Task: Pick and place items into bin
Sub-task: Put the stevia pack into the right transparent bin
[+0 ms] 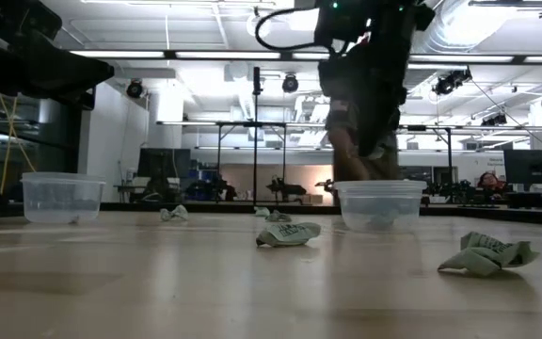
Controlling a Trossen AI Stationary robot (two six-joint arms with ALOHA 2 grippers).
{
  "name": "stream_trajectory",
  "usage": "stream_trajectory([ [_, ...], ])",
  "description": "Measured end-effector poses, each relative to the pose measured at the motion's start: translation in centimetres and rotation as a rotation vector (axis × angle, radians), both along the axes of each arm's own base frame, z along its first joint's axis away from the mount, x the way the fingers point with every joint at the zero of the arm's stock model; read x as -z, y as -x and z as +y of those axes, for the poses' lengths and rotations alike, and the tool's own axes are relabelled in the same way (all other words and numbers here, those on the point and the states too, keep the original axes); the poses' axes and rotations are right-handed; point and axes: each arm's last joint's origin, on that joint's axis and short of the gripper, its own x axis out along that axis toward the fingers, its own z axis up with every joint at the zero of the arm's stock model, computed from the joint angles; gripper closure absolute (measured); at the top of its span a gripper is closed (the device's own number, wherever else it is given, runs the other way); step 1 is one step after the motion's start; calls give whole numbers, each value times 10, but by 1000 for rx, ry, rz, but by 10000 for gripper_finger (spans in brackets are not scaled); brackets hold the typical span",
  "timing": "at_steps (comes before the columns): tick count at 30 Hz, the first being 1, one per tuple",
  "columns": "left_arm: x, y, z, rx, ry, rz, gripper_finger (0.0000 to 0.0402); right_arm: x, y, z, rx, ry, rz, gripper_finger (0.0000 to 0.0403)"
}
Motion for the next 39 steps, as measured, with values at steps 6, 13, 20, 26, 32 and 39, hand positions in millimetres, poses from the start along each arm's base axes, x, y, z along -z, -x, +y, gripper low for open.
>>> stream_trajectory([
  [6,0,0,0,0,0,0,321,1,-1,18,21,97,9,378],
  [13,0,0,0,0,0,0,321,1,-2,31,6,84,-2,260],
  [20,0,0,0,0,0,0,321,-9,-18,78,-198,-77,-231,166],
  [26,0,0,0,0,0,0,321,-11,-5,143,-464,39,-300,156],
  [32,0,0,0,0,0,0,321,-2,6,190,-474,104,-325,155],
  [39,0,0,0,0,0,0,321,44,7,226,-489,122,-235,155],
])
